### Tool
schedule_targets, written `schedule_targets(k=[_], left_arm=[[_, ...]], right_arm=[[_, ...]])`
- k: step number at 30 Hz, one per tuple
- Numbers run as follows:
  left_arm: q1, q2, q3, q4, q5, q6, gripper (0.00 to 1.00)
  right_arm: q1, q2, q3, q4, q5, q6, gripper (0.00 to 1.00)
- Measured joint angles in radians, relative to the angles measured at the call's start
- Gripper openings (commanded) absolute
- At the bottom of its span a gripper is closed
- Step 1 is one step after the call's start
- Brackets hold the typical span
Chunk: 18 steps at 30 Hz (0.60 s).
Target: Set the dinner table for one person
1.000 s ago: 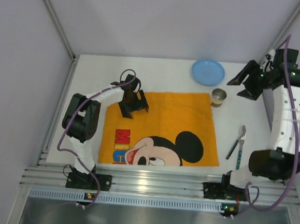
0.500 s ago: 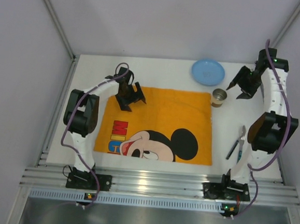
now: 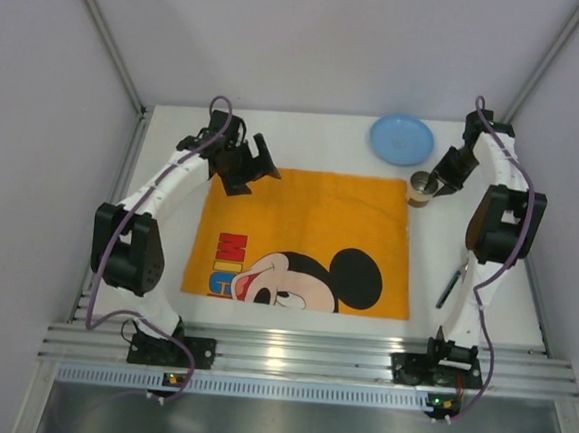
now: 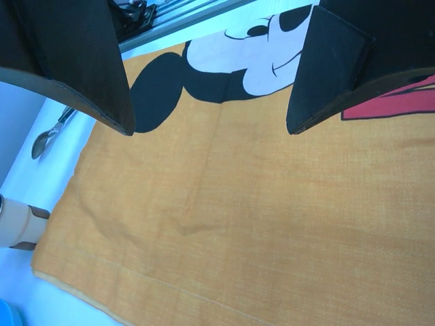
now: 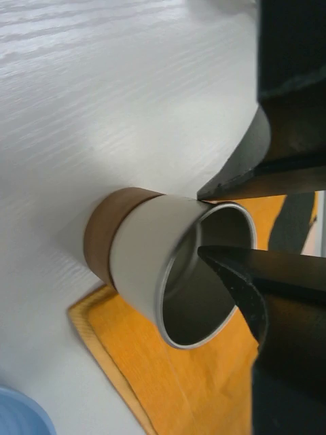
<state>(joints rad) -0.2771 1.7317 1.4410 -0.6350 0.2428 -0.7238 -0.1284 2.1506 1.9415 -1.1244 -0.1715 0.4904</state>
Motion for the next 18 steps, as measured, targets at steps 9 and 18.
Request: schedule_targets(k=[9,18], left_arm=[[0.037,-0.106,-0.114,-0.027,-0.002,0.032,0.98],[0.067,-0.119,-0.148,-0.036,-0.015,0.048,0.98]], right_arm=[[0.062,0.097,0.096,0.022,0.066,0.001,0.0],[0.135,0.035,0.126,0.018,0.139,-0.017,0.0]])
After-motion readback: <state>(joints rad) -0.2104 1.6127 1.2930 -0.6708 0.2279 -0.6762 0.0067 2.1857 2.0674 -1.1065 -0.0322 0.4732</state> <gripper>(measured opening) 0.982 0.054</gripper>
